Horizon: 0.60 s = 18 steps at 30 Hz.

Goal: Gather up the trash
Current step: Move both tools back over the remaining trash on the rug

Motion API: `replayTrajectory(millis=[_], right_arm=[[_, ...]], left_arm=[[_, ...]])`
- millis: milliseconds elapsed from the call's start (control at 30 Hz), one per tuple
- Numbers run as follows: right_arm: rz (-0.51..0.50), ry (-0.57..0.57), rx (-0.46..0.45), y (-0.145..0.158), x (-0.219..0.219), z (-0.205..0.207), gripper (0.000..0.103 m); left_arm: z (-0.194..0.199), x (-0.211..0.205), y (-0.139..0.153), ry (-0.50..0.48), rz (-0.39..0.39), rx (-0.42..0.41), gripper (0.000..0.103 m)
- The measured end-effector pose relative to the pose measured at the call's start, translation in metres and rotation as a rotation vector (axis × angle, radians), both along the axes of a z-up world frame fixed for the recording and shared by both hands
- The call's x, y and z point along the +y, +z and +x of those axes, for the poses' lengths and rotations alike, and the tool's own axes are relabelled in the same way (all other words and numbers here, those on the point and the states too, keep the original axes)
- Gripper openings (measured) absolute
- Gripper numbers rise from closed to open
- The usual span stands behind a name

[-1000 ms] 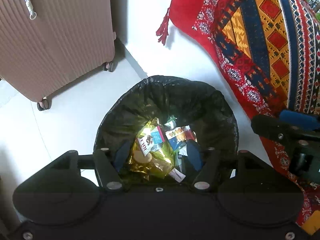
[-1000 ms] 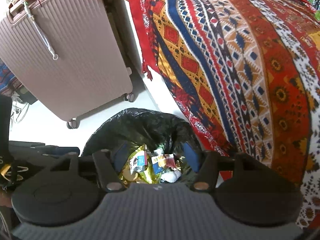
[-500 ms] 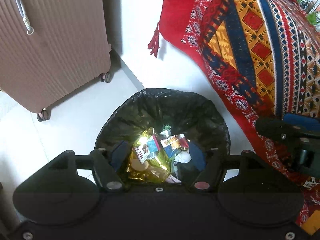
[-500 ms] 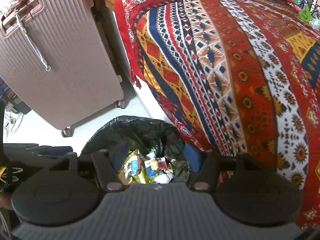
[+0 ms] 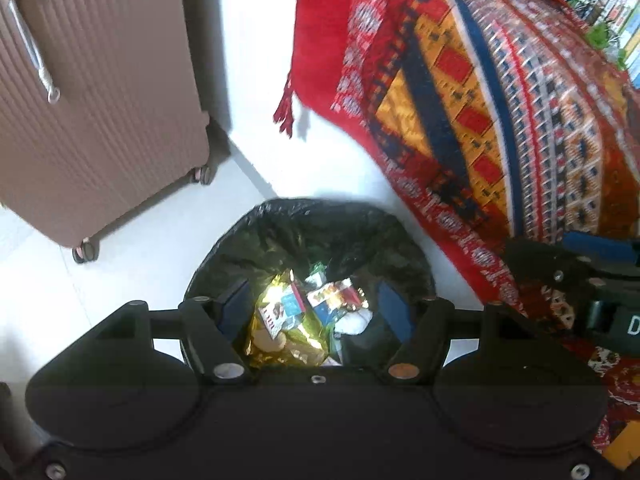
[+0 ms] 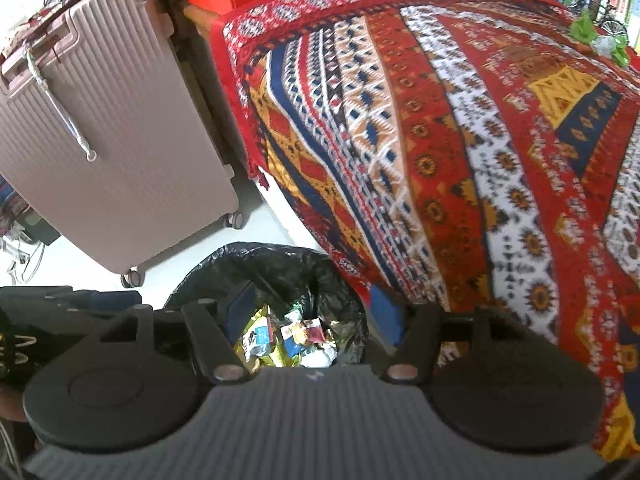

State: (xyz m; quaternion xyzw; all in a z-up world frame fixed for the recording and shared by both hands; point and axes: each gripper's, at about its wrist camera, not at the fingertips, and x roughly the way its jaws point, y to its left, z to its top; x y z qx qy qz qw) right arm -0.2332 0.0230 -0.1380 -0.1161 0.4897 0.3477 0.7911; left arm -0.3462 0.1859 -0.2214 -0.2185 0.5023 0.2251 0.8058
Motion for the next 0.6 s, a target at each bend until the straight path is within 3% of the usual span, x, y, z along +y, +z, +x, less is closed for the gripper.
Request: replayTrajectory(millis=[267,600], right_arm=[[0.042,-0.08,-0.007,0.041,-0.031,0.012,0.075],[0.088,-0.197,-0.064,0.128,-0.081,0.046,0.078]], left_arm=[[0.018,-0.014,0.061,-0.078,0.091,-0.066,0.071],[0.057,-0.054,0.167,-0.205,0.173,-0.167,0.075]])
